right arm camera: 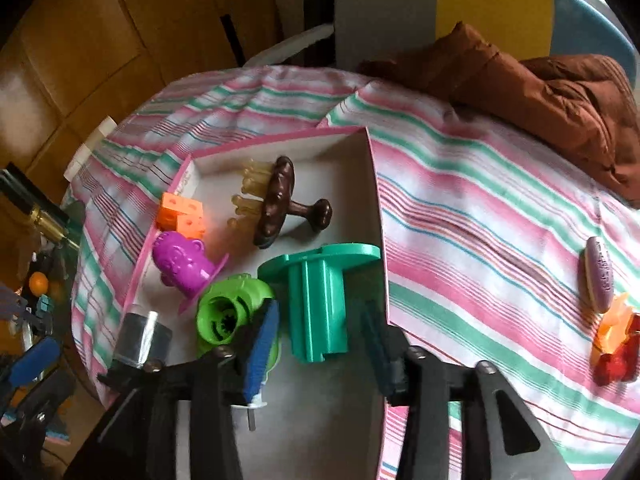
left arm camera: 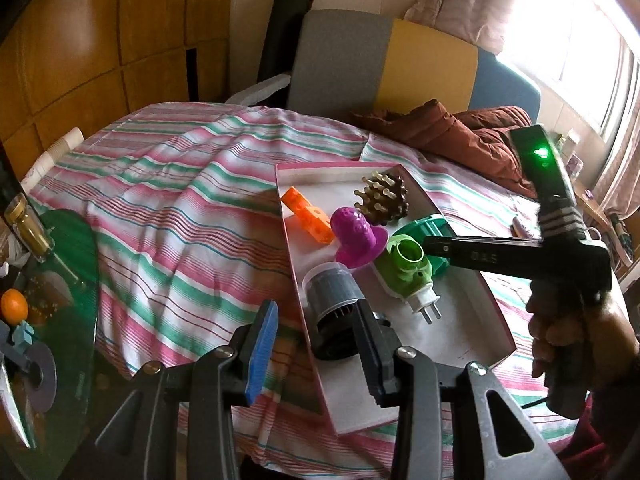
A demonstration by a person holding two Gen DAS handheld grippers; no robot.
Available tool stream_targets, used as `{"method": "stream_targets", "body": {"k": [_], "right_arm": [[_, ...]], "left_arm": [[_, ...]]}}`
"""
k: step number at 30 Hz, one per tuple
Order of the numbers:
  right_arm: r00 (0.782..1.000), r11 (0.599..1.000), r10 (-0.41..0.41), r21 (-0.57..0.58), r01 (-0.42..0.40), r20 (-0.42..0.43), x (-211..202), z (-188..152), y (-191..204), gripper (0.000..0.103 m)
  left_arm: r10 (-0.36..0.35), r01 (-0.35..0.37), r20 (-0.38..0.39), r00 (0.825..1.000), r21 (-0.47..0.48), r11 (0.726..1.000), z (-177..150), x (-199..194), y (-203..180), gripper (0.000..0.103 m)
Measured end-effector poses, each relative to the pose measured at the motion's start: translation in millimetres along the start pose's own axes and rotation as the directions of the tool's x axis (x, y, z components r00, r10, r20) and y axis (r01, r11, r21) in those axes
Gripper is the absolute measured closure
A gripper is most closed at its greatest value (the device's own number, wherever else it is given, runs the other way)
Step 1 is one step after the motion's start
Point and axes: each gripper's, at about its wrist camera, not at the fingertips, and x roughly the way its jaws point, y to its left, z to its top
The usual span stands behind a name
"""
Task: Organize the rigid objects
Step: 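Release the teal flanged piece in the tray with the right gripper, then move both tools back toward the toy cluster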
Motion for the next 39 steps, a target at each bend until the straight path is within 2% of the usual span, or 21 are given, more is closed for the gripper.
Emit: {"method": "stream_targets", "body": {"k": [4,13,22,32,36,39], "right_arm": [[0.999,1.000,-0.009,-0.004,0.009,0.040,-18,-7,-1,0.053],[0.987,0.995,-0.080,-0.044,0.087,0.139,-54,-20,-1,0.050],[0.975,0.989,-0.121,-0.066,0.135,0.184,-81,-35,-17,0.050],[0.948,0.971,-0.236,0.006,0.240,0.211,-112,-44,-82,0.050],[0.929,0.951,-0.310,0.060,0.304,0.204,-122,-51,-121,0.050],[0.904,0.924,-0.382,0.112,0.366,0.193,-127,-58,-155,0.050]], "left_arm": [[0.007,-0.007,0.006,1.000,0.000,1.000,1,-3,0,0.064],[0.013,-0.013,0.022,1.000,0.022,1.000,2,-10,-7,0.064],[0.013,-0.015,0.032,0.999,0.054,0.998,2,-15,-17,0.064],[0.013,-0.016,0.030,0.999,0.095,0.995,2,-17,-32,0.064],[0.012,-0.015,0.025,1.000,0.119,0.993,3,-16,-41,0.064],[0.008,-0.011,0.022,1.000,0.139,0.990,4,-16,-49,0.064]]}}
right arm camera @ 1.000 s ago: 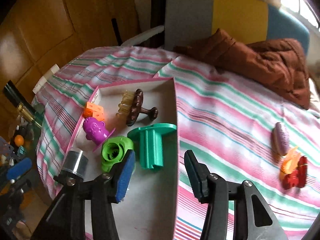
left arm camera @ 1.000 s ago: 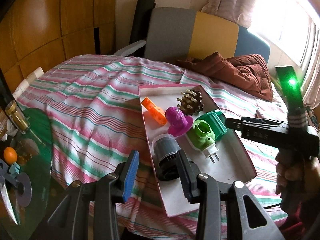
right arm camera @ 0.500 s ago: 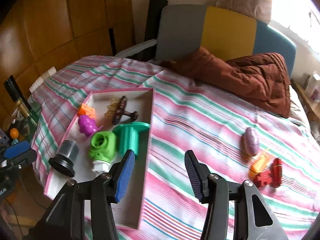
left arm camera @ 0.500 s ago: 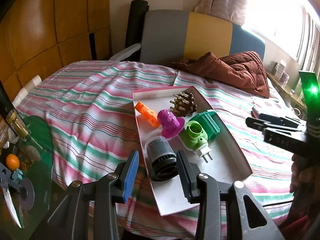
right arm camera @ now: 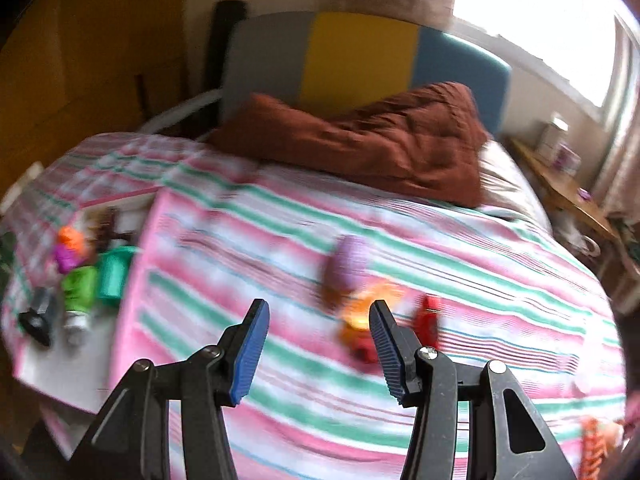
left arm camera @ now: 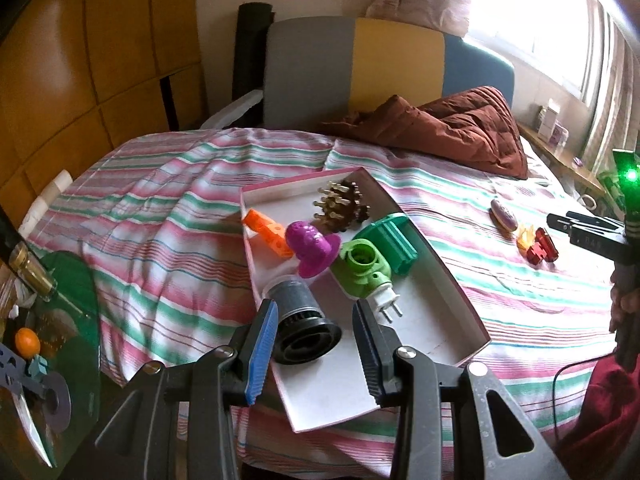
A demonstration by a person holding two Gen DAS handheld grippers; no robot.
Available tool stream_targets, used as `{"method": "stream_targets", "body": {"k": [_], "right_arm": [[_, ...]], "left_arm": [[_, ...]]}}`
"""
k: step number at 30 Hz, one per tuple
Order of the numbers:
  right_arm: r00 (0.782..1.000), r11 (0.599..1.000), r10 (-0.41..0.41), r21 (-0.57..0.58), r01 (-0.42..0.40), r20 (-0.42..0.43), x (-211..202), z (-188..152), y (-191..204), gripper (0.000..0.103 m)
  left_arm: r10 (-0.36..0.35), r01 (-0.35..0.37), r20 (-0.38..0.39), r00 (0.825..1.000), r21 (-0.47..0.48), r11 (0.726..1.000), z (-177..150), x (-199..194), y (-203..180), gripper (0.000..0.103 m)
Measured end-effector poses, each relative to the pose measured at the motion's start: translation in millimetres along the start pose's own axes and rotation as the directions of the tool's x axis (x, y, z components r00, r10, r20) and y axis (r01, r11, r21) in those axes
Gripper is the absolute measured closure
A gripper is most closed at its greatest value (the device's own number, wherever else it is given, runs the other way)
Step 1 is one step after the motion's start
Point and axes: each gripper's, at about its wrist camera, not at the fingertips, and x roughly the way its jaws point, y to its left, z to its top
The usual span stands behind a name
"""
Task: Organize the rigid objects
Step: 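Move both tools back toward the toy cluster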
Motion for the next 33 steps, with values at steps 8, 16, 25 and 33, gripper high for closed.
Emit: {"method": "stream_targets", "body": {"k": [8,16,25,33], "right_arm": [[0.987,0.958,-0.149,0.239,0.161,-0.068,27,-35,-96,0.050],[0.983,0.918,-0.154,0.354,0.180,-0.101,27,-34,-125,0.050],[0.984,0.905,-0.154,0.387,0.177,-0.091,20,-37,-127,0.046],[0.985,0.893,-0.148,0.416,0.172,-0.089,18,-37,-132,0.045]], "left_arm": [[-0.020,0.019,0.007,1.000,0.082,0.996,12,2,-34,0.064],[-0.068,0.067,0.001,0.998,0.163,0.984,25,11,-78,0.064],[-0.111,0.109,-0.005,0.994,0.220,0.969,34,20,-116,0.064],[-0.127,0.129,-0.023,0.992,0.260,0.957,38,31,-141,0.064]]}}
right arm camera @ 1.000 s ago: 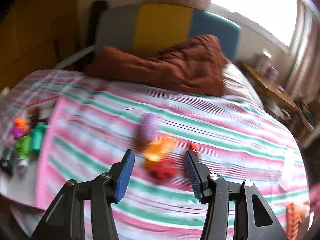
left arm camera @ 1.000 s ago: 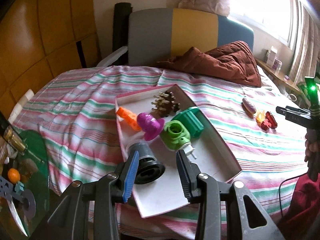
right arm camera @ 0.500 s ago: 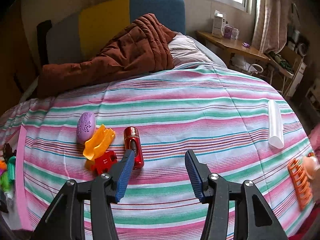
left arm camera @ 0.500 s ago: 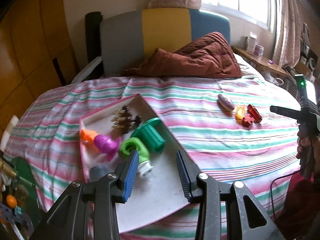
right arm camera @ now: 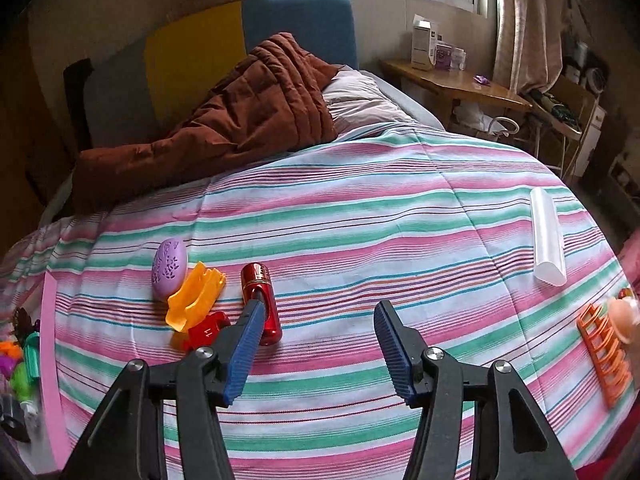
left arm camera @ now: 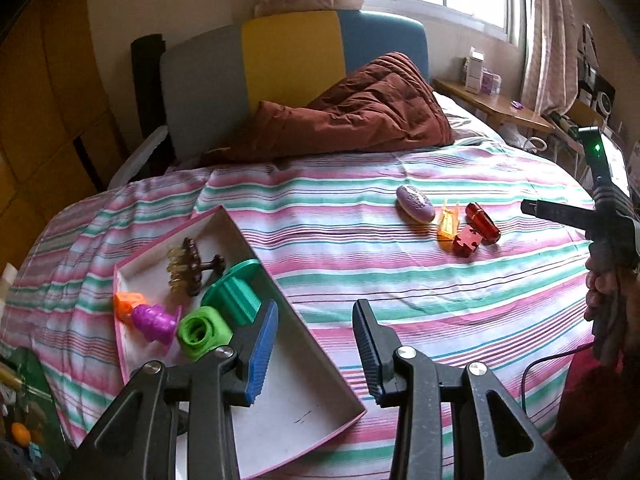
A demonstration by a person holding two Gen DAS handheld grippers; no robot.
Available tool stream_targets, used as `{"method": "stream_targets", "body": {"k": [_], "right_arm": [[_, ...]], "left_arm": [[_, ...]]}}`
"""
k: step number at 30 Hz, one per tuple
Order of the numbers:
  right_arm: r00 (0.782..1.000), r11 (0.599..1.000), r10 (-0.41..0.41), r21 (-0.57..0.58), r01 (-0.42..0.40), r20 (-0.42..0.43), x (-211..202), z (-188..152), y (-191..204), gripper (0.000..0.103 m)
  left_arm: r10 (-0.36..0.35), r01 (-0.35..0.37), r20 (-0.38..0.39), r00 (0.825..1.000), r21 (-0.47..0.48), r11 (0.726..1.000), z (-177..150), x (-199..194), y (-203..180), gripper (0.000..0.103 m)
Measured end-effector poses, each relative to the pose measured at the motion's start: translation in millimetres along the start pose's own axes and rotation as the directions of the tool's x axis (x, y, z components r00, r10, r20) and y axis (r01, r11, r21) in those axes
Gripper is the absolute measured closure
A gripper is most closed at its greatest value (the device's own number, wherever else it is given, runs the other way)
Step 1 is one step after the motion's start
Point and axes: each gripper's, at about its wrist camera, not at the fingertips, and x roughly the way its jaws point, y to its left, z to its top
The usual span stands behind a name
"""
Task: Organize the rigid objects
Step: 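Move both tools back toward the toy cluster, then grasp the lavender egg-shaped piece with the left gripper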
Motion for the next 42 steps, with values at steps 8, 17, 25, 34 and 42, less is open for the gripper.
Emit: {"method": "stream_targets", "body": {"k": [8,17,25,34,42], "right_arm": [[1.000,1.000,0.012,0.024,-0.012,-0.004,0,1,-4,0.044],[0.999,0.997,0.035,0.067,-0.034,-0.010,-1,3,-11,0.044],[0.998,0.993,0.056,0.104,-0.055,-0.010,-2,5,-18,0.043],[0.997,0.983,0.076,0.170,-0.073,-0.012,-1,7,-29,0.043],[0.995,0.970,0.099,0.224,-0.094,-0.013,-2,8,-37,0.041]], "left_arm": [[-0.016,0.017,-0.019,1.000,0.029,0.999,8,14,-16,0.064],[-0.033,0.035,-0.037,0.999,0.057,0.998,20,32,-35,0.064],[-0.063,0.067,-0.070,0.996,0.046,0.997,30,56,-46,0.064],[-0.118,0.117,-0.123,0.985,-0.016,0.993,51,91,-50,0.064],[-0.194,0.188,-0.167,0.967,-0.052,0.981,74,124,-63,0.064]]}}
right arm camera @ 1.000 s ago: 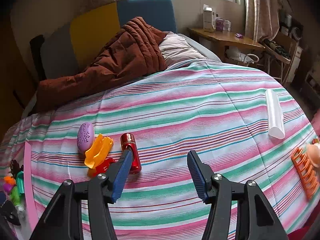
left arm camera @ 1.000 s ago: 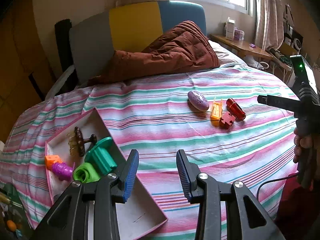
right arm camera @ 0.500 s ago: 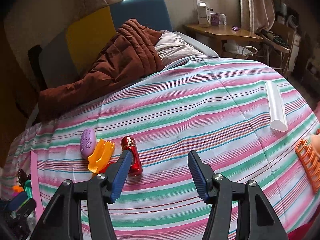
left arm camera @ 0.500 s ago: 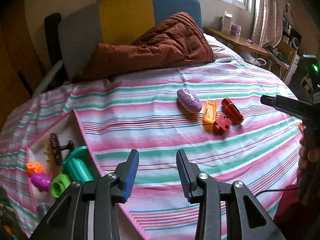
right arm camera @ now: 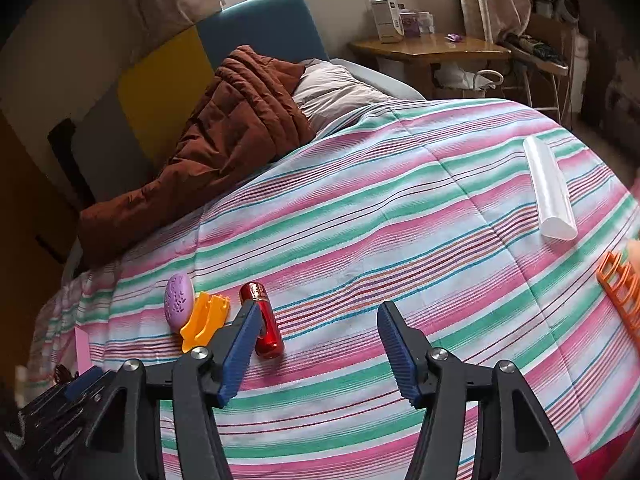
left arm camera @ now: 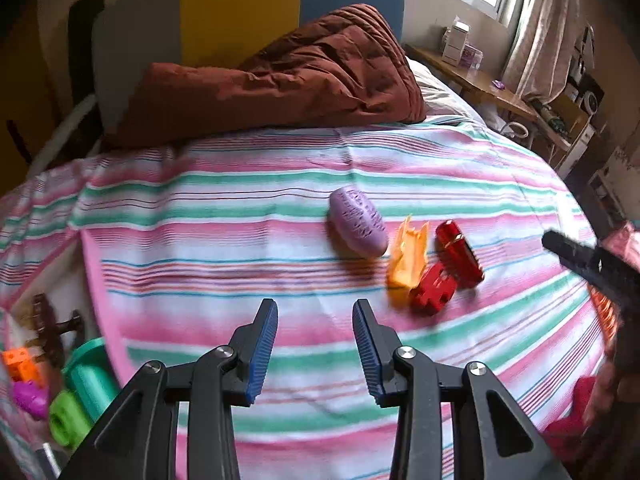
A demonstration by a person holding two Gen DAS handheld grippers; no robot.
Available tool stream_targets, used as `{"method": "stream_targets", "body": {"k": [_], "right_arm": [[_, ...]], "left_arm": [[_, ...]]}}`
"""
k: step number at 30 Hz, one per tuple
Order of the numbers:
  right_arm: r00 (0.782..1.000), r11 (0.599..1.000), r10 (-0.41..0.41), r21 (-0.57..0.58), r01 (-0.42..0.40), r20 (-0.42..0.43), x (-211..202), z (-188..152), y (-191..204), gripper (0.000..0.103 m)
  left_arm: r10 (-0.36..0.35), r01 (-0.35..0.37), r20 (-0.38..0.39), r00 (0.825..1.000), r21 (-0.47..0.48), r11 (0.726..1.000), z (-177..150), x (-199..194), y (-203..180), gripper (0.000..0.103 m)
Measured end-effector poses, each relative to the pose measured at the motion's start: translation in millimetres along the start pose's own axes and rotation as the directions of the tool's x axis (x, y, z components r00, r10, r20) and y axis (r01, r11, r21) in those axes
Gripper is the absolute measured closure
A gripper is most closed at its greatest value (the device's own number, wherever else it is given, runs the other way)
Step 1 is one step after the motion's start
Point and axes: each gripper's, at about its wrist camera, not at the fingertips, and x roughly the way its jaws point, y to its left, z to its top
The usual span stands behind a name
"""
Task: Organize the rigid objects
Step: 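Grasp the lavender egg-shaped piece with the left gripper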
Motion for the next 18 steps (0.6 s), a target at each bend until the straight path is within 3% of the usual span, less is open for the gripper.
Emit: {"method": "stream_targets", "body": {"k": [4,9,18], "right_arm": [[1.000,1.000,0.012,0.010,-0.012,-0.006,1,0,-1,0.040],[1.000,1.000,0.022,0.015,-0.022,-0.012,2,1,1,0.040],[0.998,0.998,0.049,0.047,-0.048,-0.029,5,1,-5,0.040]], "left_arm": [[-0.032,0.030,-0.028,0.999,-0.045,0.999,21,22,-5,0.064],[-0.020,0.020,-0.038,0.999,-0.015,1.000,43,45,-21,0.056],[0.002,-0.004,-0.082,0.997,-0.022,1.000,77,92,-27,0.054]]}}
